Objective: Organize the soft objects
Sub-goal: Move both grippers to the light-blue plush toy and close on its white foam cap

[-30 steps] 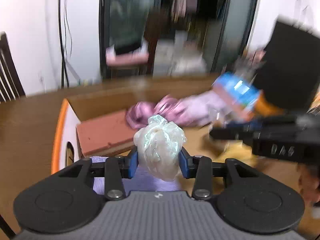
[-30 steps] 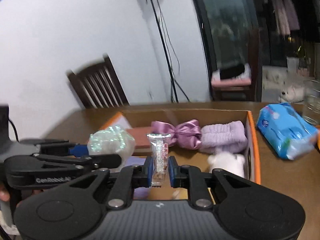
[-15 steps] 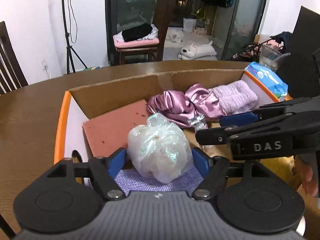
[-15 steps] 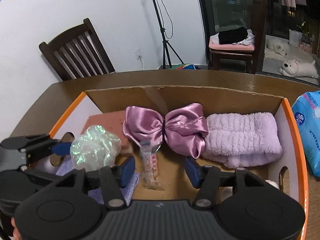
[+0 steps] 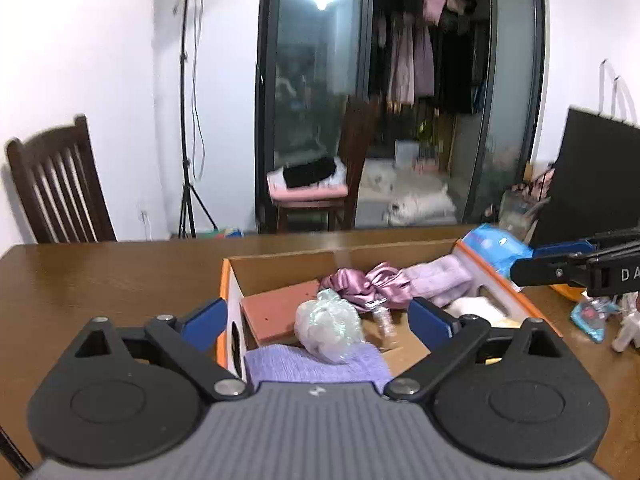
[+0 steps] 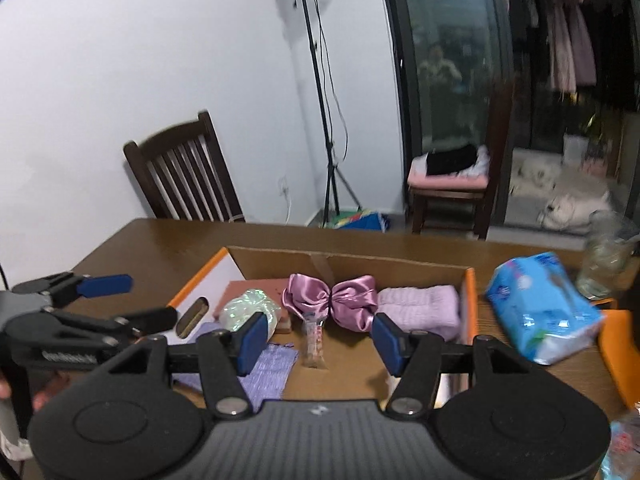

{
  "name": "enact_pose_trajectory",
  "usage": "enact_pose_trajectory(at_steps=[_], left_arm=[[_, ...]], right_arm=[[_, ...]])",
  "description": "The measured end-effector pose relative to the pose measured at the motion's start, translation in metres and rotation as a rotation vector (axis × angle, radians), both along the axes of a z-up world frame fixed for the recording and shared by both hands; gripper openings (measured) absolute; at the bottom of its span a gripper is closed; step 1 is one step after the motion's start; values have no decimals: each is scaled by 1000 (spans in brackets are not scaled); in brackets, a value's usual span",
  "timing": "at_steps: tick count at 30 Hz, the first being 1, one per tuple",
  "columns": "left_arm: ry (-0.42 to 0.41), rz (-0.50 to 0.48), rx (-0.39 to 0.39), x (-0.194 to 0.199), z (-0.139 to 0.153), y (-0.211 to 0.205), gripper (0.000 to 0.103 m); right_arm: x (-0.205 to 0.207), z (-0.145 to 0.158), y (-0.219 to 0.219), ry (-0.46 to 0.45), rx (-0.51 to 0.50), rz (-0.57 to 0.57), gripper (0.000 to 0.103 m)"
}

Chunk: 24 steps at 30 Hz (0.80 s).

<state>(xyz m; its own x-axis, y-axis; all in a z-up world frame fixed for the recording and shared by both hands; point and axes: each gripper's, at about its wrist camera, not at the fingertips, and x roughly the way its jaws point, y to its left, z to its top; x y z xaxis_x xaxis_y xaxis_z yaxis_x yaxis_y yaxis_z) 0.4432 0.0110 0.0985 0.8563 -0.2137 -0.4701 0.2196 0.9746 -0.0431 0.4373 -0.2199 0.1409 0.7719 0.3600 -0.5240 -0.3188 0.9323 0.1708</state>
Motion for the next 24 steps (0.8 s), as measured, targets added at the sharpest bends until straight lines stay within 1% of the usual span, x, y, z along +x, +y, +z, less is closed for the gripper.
enact_pose_trajectory(at_steps=[3,5,7,8,9,11,13,15,16,18,20,22,24], left_arm=[[-70,15,-20,-46,6,5,101],[-134,11,-24,-83,4,7,103],[-184,5,-11,-119,-3,7,103],[-197,7,2,-136,-8,6,103],[-200,16,8,-150,-14,6,103],[-197,19,-9,-180,-28,7,103],[-154,14,-53,-200,-46,7,103],[-86,9,-68,-211,-66,2,103],[-60,1,-56,-212,-72,-1,103],[-32,-8,-30,-209,-82,-11,103],[-38,-26,-32,-204,-81,-19,103],[-59,-62,-53,-195,-78,-27,103],[-61,-114,-56,-181,-79,-36,102]], right_arm=[[-43,3,-7,-82,-1,-16,58],[-75,-2,-10,-148,2,-16,59],[-109,-13,-16,-196,18,-24,66],[-124,-21,-18,-203,28,-31,70],[-136,-28,-18,-197,36,-36,71],[-163,-42,-21,-188,42,-48,71],[-190,-57,-22,-191,51,-59,71],[-209,-73,-23,-170,72,-66,72],[-215,-80,-21,-150,73,-65,72],[-219,-93,-15,-109,58,-62,72],[-218,-99,-13,-100,41,-73,72],[-214,-99,-12,-109,37,-84,72],[-206,-96,-11,-124,46,-83,72]])
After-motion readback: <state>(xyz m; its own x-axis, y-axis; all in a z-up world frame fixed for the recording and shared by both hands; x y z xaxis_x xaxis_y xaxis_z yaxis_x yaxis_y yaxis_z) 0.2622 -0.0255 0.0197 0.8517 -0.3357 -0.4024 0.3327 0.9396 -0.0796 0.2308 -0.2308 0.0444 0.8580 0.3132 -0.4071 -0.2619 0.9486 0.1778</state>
